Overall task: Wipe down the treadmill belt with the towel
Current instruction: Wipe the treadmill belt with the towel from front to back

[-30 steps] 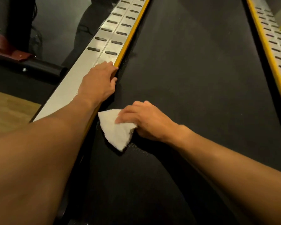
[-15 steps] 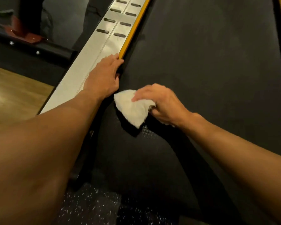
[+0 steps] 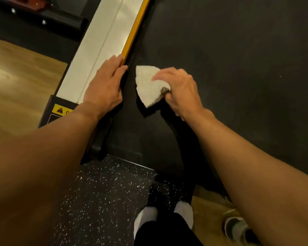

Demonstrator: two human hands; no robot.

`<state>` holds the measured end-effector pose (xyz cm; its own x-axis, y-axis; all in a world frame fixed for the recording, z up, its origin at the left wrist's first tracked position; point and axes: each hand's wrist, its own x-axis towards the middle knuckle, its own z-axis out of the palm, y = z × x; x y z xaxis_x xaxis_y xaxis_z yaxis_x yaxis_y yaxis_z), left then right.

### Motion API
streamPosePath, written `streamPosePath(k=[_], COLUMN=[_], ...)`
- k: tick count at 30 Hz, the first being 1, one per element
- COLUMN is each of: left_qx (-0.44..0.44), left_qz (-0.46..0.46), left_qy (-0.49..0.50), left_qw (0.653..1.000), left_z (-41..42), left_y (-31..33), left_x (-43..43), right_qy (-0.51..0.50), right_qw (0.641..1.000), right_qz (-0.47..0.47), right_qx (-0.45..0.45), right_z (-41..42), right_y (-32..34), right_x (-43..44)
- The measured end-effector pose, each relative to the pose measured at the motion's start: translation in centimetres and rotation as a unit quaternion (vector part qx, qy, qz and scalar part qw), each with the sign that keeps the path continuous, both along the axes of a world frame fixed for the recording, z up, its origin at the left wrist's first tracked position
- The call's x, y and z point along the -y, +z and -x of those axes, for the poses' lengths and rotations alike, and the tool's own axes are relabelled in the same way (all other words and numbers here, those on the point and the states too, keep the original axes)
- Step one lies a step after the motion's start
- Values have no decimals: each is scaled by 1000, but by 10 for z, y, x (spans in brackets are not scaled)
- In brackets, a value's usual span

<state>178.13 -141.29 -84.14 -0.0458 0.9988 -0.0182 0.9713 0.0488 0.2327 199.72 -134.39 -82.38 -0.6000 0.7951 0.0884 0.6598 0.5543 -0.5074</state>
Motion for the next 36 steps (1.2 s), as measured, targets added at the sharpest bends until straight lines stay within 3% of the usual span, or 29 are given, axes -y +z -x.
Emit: streamPosePath(k=[4,10,16,19,23,26,32,36], left_qx=[-38,-55,-56,-64,-89,-88,-55,-75], left_qz=[12,-1,1,9,31,70,140,152], left_qy=[-27,-21,-23,-23,-39,-9,139,100], left_qw=[999,998,998,998,995,994,979,980], left_z=[2,0,0,0,0,-12,-60,-80], left_y=[-3,-5,2,2,5,9,20,25], left_x=[0,-1,-2,-3,-6,-10,-31,-39], right_qy=[5,98,-52,-43,-6,39,-58,-46], right_qw=[998,995,999,997,1000,998,996,996], right_qz=[14,15,7,13,4,42,63,66], right_qx=[55,4,-4,56,3,26,34,27], right_z=[12,-44,2,21,-19,-59,-59,-64], right_y=[-13,-18,4,-6,-18,-14,8,-5], right_x=[-7,73,5,-2,60,98,26,45])
